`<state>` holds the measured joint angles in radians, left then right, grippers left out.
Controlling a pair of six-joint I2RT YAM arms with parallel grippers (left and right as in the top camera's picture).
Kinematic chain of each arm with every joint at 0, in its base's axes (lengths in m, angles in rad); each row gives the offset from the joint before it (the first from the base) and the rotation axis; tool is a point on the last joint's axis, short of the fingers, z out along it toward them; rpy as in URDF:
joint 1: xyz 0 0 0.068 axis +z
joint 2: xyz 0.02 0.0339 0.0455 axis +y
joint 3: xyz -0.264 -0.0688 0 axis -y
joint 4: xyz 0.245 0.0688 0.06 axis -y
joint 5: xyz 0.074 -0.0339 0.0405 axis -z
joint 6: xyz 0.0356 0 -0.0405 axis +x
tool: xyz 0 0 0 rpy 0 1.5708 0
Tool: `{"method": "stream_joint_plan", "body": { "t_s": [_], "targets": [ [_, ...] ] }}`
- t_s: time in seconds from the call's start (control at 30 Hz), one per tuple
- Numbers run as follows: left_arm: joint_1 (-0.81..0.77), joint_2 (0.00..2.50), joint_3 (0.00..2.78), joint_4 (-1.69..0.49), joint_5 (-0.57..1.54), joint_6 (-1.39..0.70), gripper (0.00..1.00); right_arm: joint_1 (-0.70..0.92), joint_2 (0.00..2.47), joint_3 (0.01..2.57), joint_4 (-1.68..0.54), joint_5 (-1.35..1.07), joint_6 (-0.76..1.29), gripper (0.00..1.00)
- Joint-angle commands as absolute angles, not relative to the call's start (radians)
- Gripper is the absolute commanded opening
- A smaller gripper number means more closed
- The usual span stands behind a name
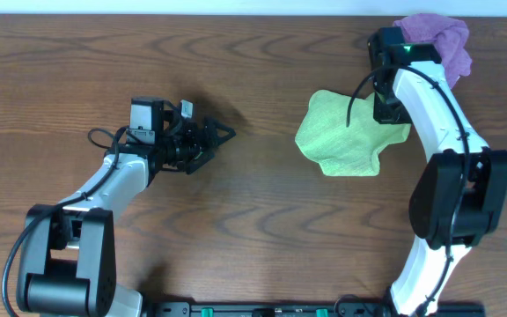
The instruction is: Fold the cloth
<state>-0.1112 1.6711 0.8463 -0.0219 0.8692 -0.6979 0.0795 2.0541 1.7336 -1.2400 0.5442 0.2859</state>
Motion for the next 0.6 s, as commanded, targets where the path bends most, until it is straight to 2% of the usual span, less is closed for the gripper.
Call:
{"method": "stream_joint_plan", "body": {
  "t_s": [0.0, 0.37, 0.43, 0.5, 0.53, 0.57],
  "targets": [
    [-0.105, 1.679, 0.865, -0.018, 0.884, -0.673, 0.95, 0.072, 2.035, 1.745, -1.296, 0.605, 0.429, 0.01],
    [-0.105, 1.679, 0.865, 0.009, 0.884, -0.673, 0.95, 0.072, 2.035, 1.745, -1.549, 0.628, 0.620, 0.02],
    [-0.105, 1.679, 0.865, 0.012, 0.884, -0.673, 0.96, 0.073, 2.035, 1.745, -1.538, 0.625, 0.611, 0.14],
    [-0.105, 1.679, 0.865, 0.012, 0.884, -0.673, 0.96, 0.075, 2.035, 1.745, -1.510, 0.604, 0.572, 0.36],
    [-0.105, 1.679, 0.865, 0.012, 0.884, -0.673, 0.96, 0.075, 2.035, 1.745, -1.490, 0.585, 0.546, 0.44],
    [-0.105, 1.679, 0.865, 0.012, 0.884, -0.673, 0.95, 0.076, 2.034, 1.745, -1.467, 0.563, 0.515, 0.47]
  ]
}}
